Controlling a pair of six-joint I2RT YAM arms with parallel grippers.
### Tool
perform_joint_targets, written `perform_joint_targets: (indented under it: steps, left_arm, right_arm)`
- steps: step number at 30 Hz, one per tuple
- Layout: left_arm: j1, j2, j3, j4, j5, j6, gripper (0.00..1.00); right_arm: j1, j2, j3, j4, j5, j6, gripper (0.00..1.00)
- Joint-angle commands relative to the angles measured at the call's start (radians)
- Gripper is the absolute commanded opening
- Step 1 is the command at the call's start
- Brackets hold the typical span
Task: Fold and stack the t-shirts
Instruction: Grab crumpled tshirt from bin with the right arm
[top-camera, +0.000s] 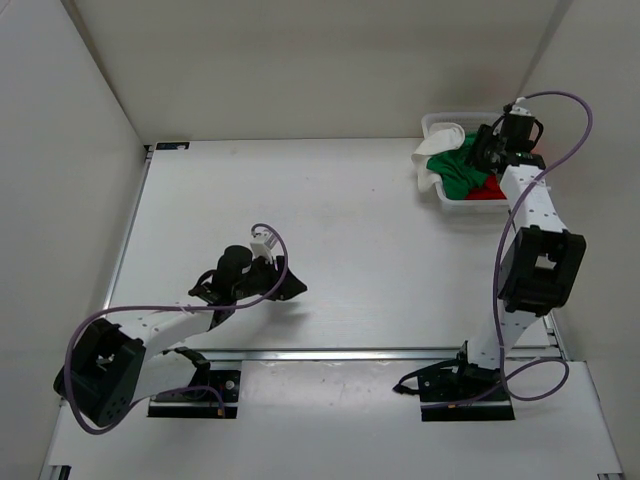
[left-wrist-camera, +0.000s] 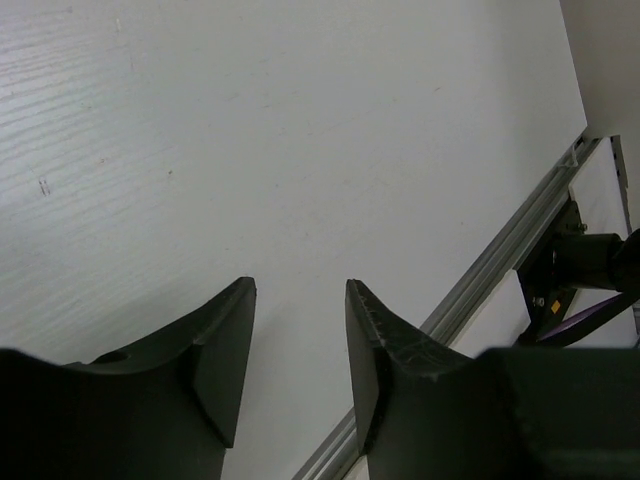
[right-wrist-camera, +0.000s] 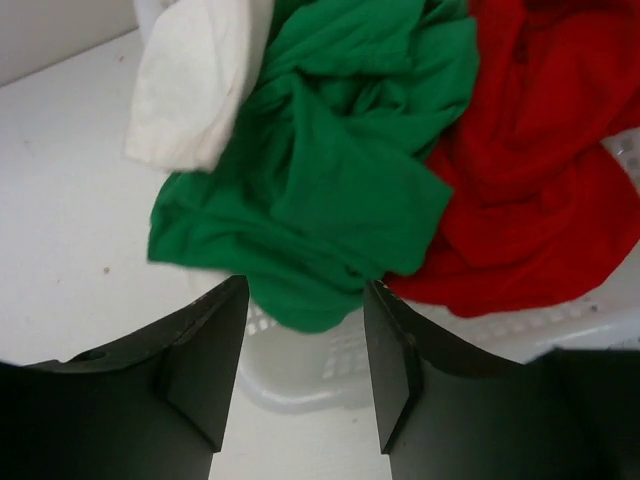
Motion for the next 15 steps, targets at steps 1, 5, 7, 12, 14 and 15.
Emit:
perform_joint_targets:
  steps: [1, 5, 7, 12, 14, 15]
  left_arm:
    - [-0.014, -0.046, 0.011, 0.019, -0.005, 0.013, 0.53]
    - [-0.013, -0.030, 0.027, 0.019, 0.009, 0.012, 0.56]
    - [-0.021, -0.009, 0.033, 0.014, 0.002, 0.016, 0.55]
    - [-0.053, 0.061, 0.043, 0.011, 0.002, 0.023, 0.54]
    - [-0.067, 0.075, 0.048, 0.017, -0.003, 0.023, 0.54]
    - [-0.075, 0.080, 0.050, 0.020, -0.005, 0.018, 0.54]
  right_arm:
    - [-0.039, 0.084, 0.132, -0.007, -0.028, -0.025, 0.49]
    - [-0.033, 0.181, 0.276, -0.064, -0.064, -0.074, 0.51]
    - [-0.024, 0.218, 0.281, -0.056, -0.050, -0.077, 0.52]
    - [-0.033, 0.276, 0.346, -0.033, -0.111, -0.044, 0.48]
    - [-0.037, 0.295, 0.382, -0.058, -0.095, -0.031, 0.28]
    - [-0.038, 0.298, 0.394, -0.073, -0.061, -0.030, 0.23]
